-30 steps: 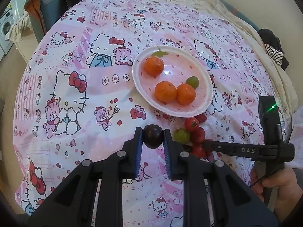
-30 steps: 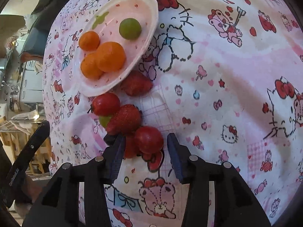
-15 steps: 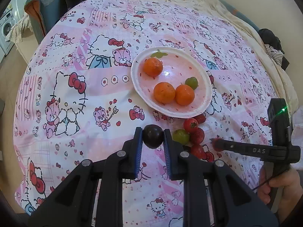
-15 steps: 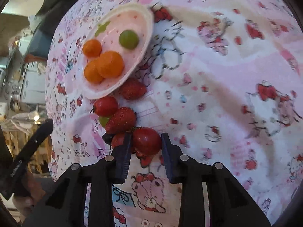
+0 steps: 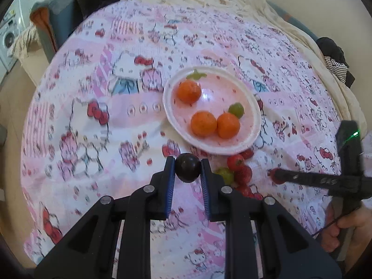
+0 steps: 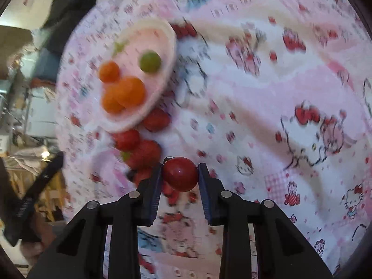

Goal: Organize fruits
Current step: 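Carry the plum and the tomato over the white plate with both tools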

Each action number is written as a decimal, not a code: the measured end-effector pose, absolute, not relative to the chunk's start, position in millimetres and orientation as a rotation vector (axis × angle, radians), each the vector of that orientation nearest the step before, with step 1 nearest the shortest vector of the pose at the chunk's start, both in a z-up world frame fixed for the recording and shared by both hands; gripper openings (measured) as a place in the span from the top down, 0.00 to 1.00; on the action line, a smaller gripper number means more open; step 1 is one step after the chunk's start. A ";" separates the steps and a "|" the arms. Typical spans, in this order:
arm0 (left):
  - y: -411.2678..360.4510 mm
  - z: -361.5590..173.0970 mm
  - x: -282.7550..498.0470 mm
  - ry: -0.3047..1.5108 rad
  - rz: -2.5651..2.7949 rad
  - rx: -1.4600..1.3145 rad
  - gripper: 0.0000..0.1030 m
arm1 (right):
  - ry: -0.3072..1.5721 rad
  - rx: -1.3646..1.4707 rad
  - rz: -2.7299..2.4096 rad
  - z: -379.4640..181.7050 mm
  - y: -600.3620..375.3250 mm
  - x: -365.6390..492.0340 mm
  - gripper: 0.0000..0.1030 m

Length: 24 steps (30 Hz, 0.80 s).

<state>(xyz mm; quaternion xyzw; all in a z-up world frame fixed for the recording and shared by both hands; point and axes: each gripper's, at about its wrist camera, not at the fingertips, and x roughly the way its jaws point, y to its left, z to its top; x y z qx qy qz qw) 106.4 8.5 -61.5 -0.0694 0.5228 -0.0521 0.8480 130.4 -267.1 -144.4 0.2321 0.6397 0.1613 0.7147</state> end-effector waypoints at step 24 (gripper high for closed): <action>-3.3 -86.9 216.4 1.019 -0.235 -0.065 0.83 | 1.233 0.529 0.439 -109.9 -249.3 252.2 0.69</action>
